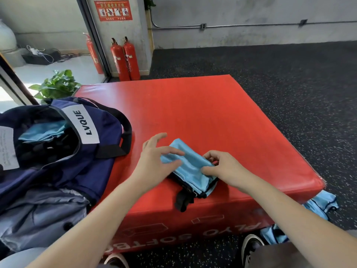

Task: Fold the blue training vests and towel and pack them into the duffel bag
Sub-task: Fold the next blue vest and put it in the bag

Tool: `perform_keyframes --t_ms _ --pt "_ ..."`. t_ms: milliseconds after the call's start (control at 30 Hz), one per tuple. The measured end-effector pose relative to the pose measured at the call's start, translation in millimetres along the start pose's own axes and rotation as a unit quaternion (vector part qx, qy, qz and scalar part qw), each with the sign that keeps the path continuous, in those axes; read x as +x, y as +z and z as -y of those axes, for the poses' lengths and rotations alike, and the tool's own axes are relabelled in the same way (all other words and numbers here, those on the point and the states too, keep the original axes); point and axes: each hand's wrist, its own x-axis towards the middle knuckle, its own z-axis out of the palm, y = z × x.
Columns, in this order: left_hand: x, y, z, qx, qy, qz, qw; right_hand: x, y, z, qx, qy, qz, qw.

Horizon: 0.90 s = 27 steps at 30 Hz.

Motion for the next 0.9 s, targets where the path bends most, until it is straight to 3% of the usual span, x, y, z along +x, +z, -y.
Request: perform_keyframes --t_ms 100,200,300,467,767,900 --pt "6 -10 6 -0.132 -0.066 0.126 0.981 -5 -2 5 0.069 -0.024 0.030 0.997" --pt "5 -11 9 -0.165 -0.100 0.155 0.969 -8 -3 7 0.081 -0.034 0.040 0.995" --pt "1 -11 7 -0.155 -0.103 0.123 0.975 -9 -3 8 0.107 -0.022 0.029 0.994" --pt "-14 -31 6 -0.166 -0.094 0.010 0.982 -11 2 24 0.174 0.019 0.083 0.981" --pt "-56 -88 11 -0.128 -0.062 -0.069 0.987 -6 54 76 0.214 -0.083 -0.069 0.971" --pt "-79 -111 16 -0.134 -0.063 -0.103 0.984 -8 86 96 0.189 -0.143 -0.083 0.968"
